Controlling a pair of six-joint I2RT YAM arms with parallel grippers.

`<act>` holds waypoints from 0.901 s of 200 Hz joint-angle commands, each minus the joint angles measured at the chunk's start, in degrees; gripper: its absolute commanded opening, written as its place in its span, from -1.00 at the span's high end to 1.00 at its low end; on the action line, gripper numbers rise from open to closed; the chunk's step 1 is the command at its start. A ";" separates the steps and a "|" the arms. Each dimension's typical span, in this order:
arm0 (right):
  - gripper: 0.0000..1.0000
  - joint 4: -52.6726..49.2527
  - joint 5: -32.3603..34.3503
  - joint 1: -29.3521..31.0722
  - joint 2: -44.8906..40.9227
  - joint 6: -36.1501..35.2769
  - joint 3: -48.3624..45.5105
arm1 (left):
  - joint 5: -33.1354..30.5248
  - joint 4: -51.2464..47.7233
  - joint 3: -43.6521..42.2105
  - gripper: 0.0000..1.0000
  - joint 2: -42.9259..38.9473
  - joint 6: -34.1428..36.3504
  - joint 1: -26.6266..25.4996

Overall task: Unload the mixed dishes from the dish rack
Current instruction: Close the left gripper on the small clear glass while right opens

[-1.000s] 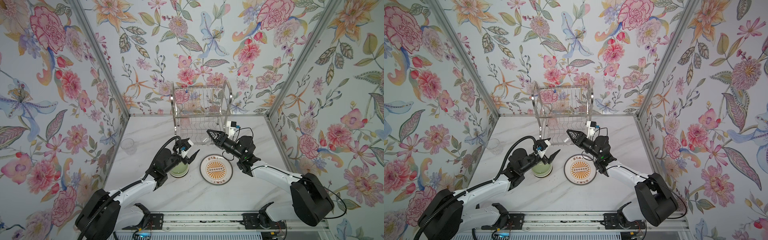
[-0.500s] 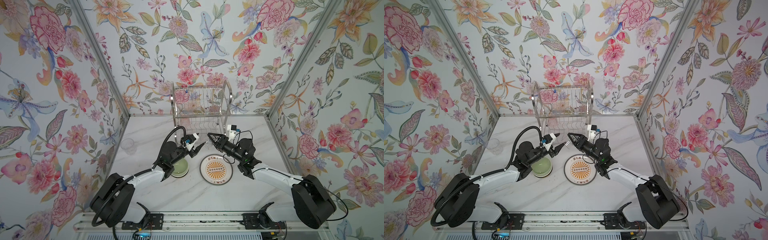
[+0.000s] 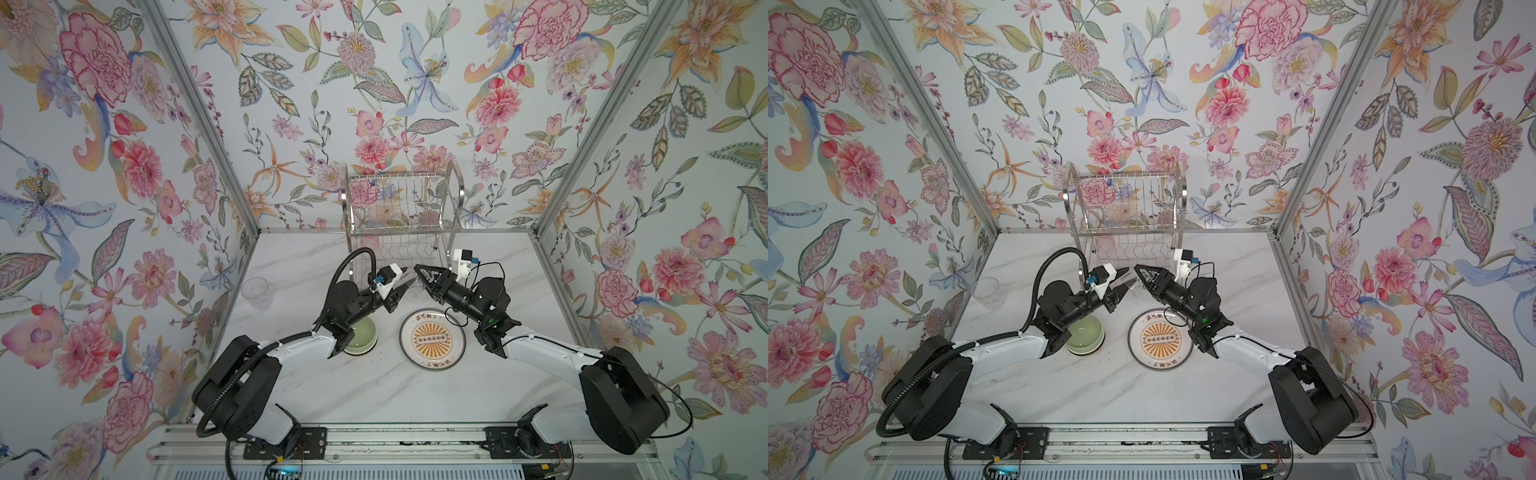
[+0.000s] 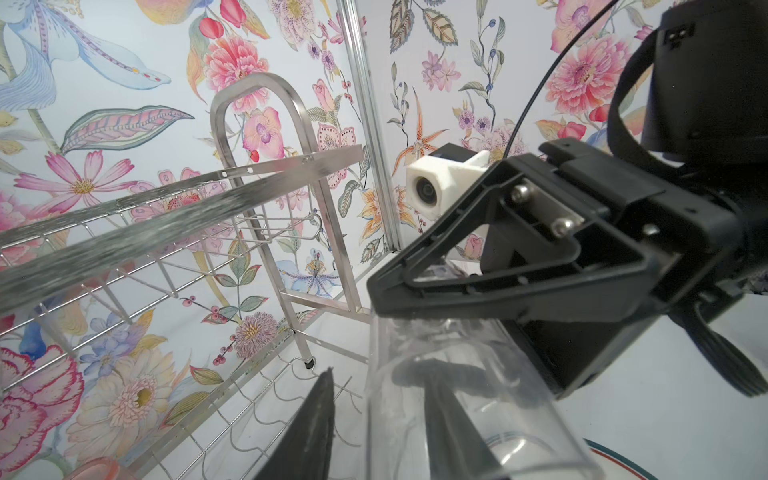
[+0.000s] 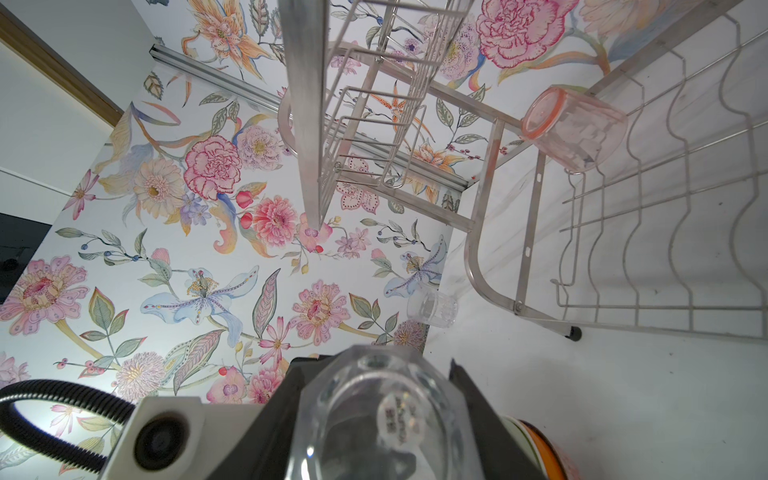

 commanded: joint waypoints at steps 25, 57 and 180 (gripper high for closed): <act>1.00 2.81 -0.87 0.73 0.85 0.78 -0.07 | 1.33 3.36 2.01 0.63 1.64 -0.98 -0.86; 0.57 3.28 0.71 0.81 0.88 0.67 -0.82 | 1.09 3.45 2.49 1.00 1.74 -0.88 -0.98; -0.98 4.00 -1.99 -3.53 -3.70 -12.93 -3.03 | -3.25 -4.73 -0.57 1.00 -5.74 1.97 -1.07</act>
